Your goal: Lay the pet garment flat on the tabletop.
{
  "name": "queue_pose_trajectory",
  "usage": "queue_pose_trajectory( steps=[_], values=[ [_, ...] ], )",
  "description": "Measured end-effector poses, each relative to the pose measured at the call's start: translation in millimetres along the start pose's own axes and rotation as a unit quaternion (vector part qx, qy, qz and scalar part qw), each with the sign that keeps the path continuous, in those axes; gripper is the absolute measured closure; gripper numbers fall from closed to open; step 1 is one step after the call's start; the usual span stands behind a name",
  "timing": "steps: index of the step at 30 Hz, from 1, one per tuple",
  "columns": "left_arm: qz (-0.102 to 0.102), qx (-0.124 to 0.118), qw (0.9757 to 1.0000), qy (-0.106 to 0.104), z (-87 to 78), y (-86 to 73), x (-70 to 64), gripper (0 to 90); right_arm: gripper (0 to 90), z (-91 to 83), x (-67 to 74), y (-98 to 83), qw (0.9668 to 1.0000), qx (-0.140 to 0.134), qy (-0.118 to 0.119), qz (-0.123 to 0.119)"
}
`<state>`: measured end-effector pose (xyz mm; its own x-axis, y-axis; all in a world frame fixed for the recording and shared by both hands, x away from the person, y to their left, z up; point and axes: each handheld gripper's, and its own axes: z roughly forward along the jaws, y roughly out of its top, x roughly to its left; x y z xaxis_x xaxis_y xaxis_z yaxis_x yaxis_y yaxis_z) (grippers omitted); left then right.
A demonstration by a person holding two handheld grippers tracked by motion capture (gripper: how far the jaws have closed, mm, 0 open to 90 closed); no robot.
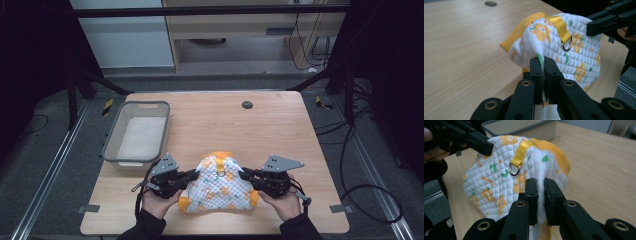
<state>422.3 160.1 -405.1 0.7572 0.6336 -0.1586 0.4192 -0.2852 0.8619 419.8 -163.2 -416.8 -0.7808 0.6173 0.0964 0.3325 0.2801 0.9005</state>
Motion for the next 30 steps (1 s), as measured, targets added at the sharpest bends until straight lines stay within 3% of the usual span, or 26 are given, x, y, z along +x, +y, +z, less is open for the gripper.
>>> queue_pose_trajectory(
  steps=[4, 6, 10, 11, 12, 13, 14, 15, 16, 18, 19, 21, 24, 30],
  values=[
    [-0.001, -0.020, 0.9998, -0.003, -9.2, 20.2, 0.0, 86.4, 81.1, -9.4, 3.6, 17.1, 0.9998, -0.022, -0.003, -0.004],
    [0.001, -0.022, 0.9997, 0.006, -7.8, 29.0, 2.7, 86.2, 80.2, -9.6, -0.6, 30.1, 0.9993, -0.031, -0.017, -0.006],
    [0.005, -0.023, 0.9983, 0.053, 9.8, 47.8, 17.2, 86.1, 79.8, 3.2, -16.0, 41.8, 0.9984, -0.038, -0.040, 0.008],
    [0.004, -0.021, 0.9971, 0.072, 19.2, 51.1, 23.7, 86.0, 79.8, 11.1, -23.1, 43.8, 0.9980, -0.037, -0.050, 0.016],
    [-0.005, -0.022, 0.9963, 0.083, 28.2, 51.6, 30.1, 85.9, 79.8, 34.8, -40.9, 42.1, 0.9958, -0.022, -0.085, 0.026],
    [-0.012, -0.019, 0.9958, 0.089, 35.6, 51.1, 35.4, 85.9, 79.8, 34.8, -40.9, 42.1, 0.9958, -0.022, -0.085, 0.026],
    [-0.020, -0.014, 0.9939, 0.108, 48.1, 49.3, 44.1, 82.0, 78.2, 56.8, -54.1, 35.3, 0.9928, -0.001, -0.112, 0.040],
    [-0.027, -0.015, 0.9920, 0.123, 55.4, 47.7, 49.4, 82.0, 78.2, 56.8, -54.1, 35.3, 0.9928, -0.001, -0.112, 0.040],
    [-0.040, -0.016, 0.9891, 0.141, 65.4, 45.1, 58.5, 74.5, 74.4, 64.4, -57.9, 32.3, 0.9915, 0.006, -0.124, 0.039],
    [-0.064, -0.008, 0.9845, 0.163, 75.1, 41.1, 69.5, 52.9, 62.2, 84.2, -68.1, 21.2, 0.9831, 0.029, -0.180, 0.019],
    [-0.068, -0.004, 0.9836, 0.167, 75.9, 39.6, 72.2, 52.9, 62.2, 84.2, -68.1, 21.2, 0.9831, 0.029, -0.180, 0.019],
    [-0.074, -0.006, 0.9838, 0.163, 69.8, 34.1, 75.1, 45.0, 57.1, 82.6, -70.6, 16.8, 0.9818, 0.024, -0.187, 0.023],
    [-0.065, -0.016, 0.9853, 0.157, 51.8, 27.8, 73.2, 39.9, 51.2, 68.9, -70.5, 14.6, 0.9831, 0.019, -0.181, 0.016],
    [-0.028, -0.010, 0.9880, 0.151, 12.1, 9.4, 61.4, 32.7, 40.9, 28.2, -61.3, 9.2, 0.9888, -0.002, -0.149, 0.009]
  ],
)
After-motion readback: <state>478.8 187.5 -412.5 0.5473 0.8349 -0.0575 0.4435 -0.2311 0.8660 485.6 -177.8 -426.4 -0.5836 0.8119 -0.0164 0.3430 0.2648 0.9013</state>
